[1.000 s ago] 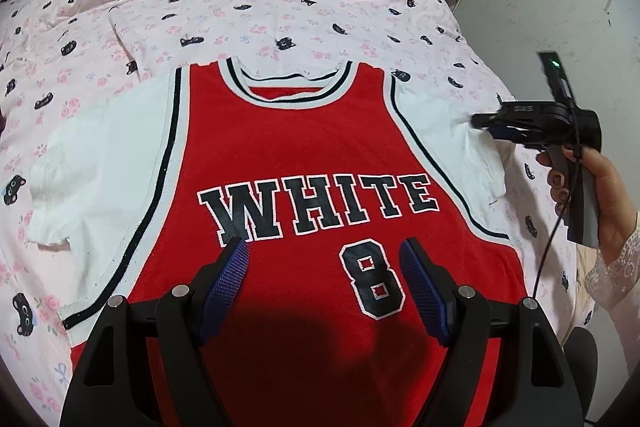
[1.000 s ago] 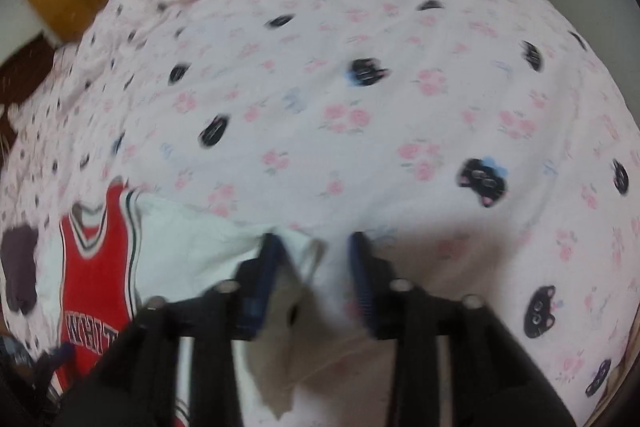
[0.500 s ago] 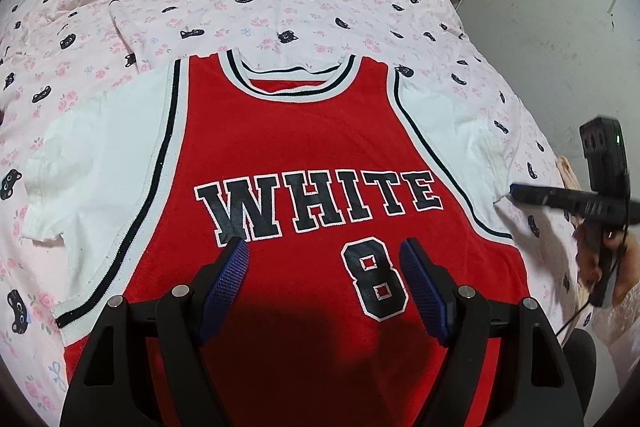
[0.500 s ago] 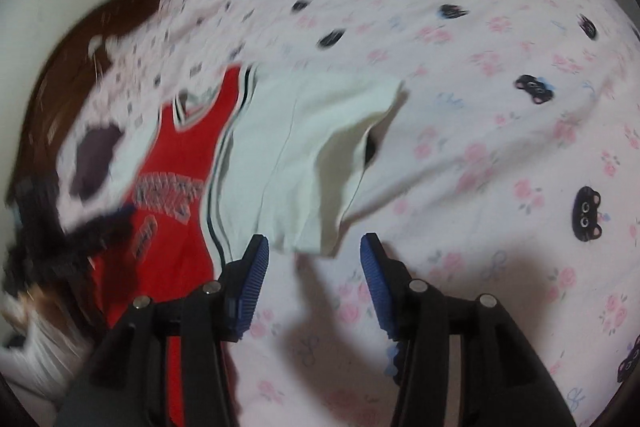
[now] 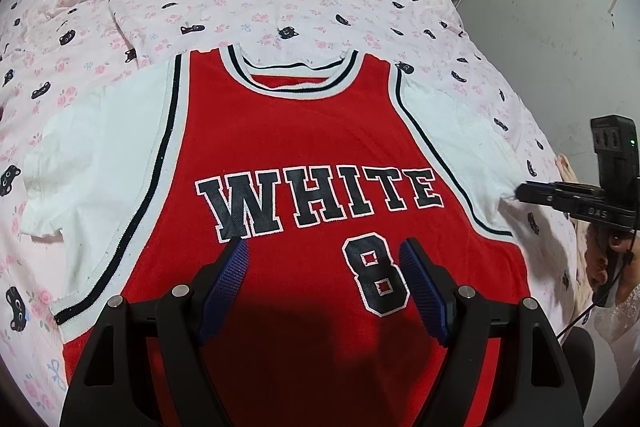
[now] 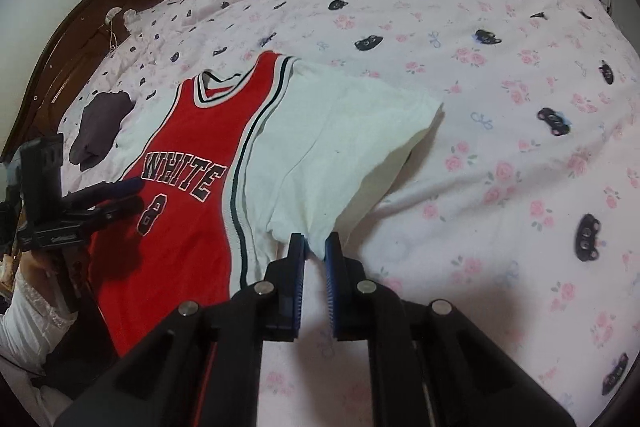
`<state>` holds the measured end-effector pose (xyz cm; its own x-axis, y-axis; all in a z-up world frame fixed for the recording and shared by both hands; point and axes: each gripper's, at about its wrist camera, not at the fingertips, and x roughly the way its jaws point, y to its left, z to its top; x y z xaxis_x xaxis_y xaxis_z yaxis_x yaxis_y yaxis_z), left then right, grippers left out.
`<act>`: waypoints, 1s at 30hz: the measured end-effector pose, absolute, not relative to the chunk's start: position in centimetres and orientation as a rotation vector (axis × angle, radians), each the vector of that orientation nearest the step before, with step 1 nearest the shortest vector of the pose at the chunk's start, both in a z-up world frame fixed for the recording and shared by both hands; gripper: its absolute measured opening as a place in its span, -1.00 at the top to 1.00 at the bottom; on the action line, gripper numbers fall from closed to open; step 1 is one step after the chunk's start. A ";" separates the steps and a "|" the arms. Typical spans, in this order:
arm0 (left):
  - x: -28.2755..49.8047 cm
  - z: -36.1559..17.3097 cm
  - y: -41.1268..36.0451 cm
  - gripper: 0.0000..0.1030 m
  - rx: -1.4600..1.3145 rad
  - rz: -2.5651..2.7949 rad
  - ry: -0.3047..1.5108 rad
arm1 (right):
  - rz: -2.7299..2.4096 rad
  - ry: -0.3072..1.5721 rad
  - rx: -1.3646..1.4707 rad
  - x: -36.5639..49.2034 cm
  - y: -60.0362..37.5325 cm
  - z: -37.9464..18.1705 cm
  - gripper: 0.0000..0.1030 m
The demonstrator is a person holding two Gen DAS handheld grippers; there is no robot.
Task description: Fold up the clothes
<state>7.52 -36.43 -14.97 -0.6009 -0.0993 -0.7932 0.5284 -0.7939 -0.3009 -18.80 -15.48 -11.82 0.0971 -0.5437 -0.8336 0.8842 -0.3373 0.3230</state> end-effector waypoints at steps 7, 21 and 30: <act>7.6 -15.1 -36.5 -0.42 1.159 -2.403 0.742 | -1.635 0.576 1.292 -19.7 -15.0 -14.6 0.82; 8.3 -15.0 -36.2 -0.42 1.159 -2.412 0.757 | -1.650 0.535 1.085 -15.5 -18.8 -12.2 0.74; 10.6 -14.6 -36.6 -0.42 1.095 -2.412 0.747 | -1.735 0.679 1.101 -14.1 -20.3 -14.3 0.74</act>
